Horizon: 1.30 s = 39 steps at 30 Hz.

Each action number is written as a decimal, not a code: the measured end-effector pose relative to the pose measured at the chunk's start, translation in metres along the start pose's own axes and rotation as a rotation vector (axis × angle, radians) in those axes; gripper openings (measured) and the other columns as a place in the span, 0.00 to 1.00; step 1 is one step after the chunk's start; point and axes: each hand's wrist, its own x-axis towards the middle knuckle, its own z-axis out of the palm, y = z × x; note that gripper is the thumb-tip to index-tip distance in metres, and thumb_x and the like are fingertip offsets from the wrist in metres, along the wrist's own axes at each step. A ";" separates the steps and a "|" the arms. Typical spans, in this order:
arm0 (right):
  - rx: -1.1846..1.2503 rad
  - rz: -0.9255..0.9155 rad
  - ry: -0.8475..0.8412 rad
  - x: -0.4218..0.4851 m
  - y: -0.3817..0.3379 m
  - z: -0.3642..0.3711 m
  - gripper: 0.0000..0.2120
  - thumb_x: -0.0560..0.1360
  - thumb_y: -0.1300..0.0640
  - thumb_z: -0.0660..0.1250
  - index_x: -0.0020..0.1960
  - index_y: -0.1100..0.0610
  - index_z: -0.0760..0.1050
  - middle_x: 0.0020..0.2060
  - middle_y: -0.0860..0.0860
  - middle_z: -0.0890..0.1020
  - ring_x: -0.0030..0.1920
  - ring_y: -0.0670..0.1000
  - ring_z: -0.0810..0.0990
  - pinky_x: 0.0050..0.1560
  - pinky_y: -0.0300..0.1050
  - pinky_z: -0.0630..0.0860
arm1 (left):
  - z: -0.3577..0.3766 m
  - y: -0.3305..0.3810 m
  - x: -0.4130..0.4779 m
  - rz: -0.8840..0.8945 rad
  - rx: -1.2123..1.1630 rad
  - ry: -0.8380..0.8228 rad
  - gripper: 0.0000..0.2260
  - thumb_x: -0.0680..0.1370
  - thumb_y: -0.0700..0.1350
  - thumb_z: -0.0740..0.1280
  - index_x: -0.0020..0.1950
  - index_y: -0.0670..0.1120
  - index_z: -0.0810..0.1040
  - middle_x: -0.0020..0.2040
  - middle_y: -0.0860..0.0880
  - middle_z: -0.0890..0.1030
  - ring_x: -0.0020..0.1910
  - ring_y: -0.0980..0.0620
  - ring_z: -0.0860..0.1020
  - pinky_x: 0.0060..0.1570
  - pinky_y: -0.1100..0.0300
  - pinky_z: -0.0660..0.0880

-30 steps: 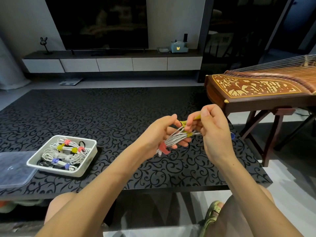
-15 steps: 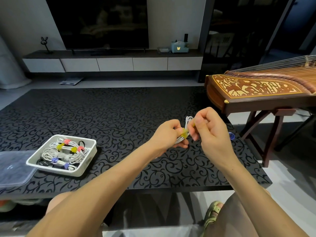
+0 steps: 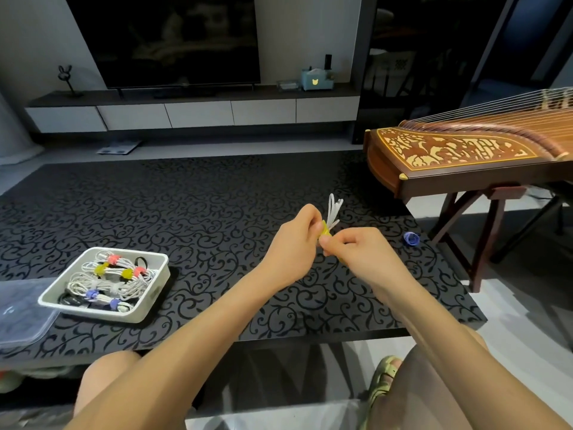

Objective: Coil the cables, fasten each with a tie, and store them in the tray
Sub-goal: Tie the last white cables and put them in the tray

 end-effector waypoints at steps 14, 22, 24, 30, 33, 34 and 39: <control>0.284 -0.192 -0.056 -0.009 0.007 0.005 0.19 0.78 0.58 0.63 0.33 0.68 0.70 0.24 0.57 0.68 0.25 0.45 0.67 0.29 0.32 0.66 | -0.009 -0.001 -0.004 -0.358 -0.580 -0.379 0.10 0.82 0.46 0.60 0.46 0.43 0.75 0.38 0.40 0.76 0.34 0.49 0.73 0.38 0.52 0.71; 0.261 -0.330 -0.212 -0.014 -0.002 -0.011 0.17 0.79 0.58 0.62 0.36 0.67 0.73 0.29 0.64 0.74 0.26 0.45 0.70 0.30 0.32 0.66 | -0.025 0.006 -0.006 -0.367 -0.627 -0.623 0.23 0.80 0.59 0.54 0.38 0.45 0.77 0.27 0.51 0.73 0.30 0.52 0.74 0.45 0.53 0.66; 0.152 -0.369 -0.173 -0.015 0.000 -0.015 0.14 0.79 0.58 0.63 0.37 0.64 0.77 0.29 0.59 0.75 0.27 0.45 0.68 0.31 0.32 0.65 | -0.023 0.008 -0.008 -0.392 -0.605 -0.539 0.21 0.81 0.58 0.55 0.35 0.48 0.76 0.25 0.53 0.69 0.28 0.55 0.70 0.33 0.63 0.65; -0.186 -0.333 -0.012 -0.030 0.006 -0.022 0.14 0.73 0.40 0.63 0.41 0.47 0.82 0.31 0.42 0.83 0.35 0.44 0.81 0.43 0.49 0.76 | -0.020 0.013 -0.015 -0.573 -0.784 -0.393 0.14 0.80 0.50 0.62 0.37 0.45 0.76 0.24 0.52 0.72 0.25 0.57 0.68 0.22 0.67 0.65; -0.274 -0.323 0.017 -0.037 0.010 -0.022 0.13 0.74 0.40 0.61 0.40 0.42 0.81 0.34 0.34 0.82 0.41 0.37 0.81 0.65 0.50 0.70 | -0.021 0.014 -0.015 -0.597 -0.844 -0.336 0.10 0.79 0.45 0.65 0.38 0.44 0.78 0.28 0.51 0.76 0.29 0.56 0.74 0.33 0.65 0.75; -0.285 -0.305 0.003 -0.038 0.013 -0.022 0.11 0.75 0.42 0.60 0.41 0.41 0.80 0.36 0.32 0.82 0.43 0.35 0.81 0.71 0.51 0.63 | -0.022 0.012 -0.015 -0.559 -0.785 -0.326 0.10 0.78 0.45 0.65 0.38 0.45 0.79 0.30 0.51 0.75 0.31 0.55 0.75 0.38 0.64 0.75; -0.076 -0.163 -0.113 -0.039 0.027 -0.017 0.13 0.80 0.48 0.56 0.50 0.42 0.80 0.43 0.33 0.83 0.50 0.32 0.78 0.73 0.49 0.58 | -0.024 0.017 -0.021 -0.347 -0.512 -0.267 0.13 0.80 0.48 0.63 0.37 0.47 0.75 0.29 0.54 0.70 0.29 0.58 0.70 0.28 0.66 0.65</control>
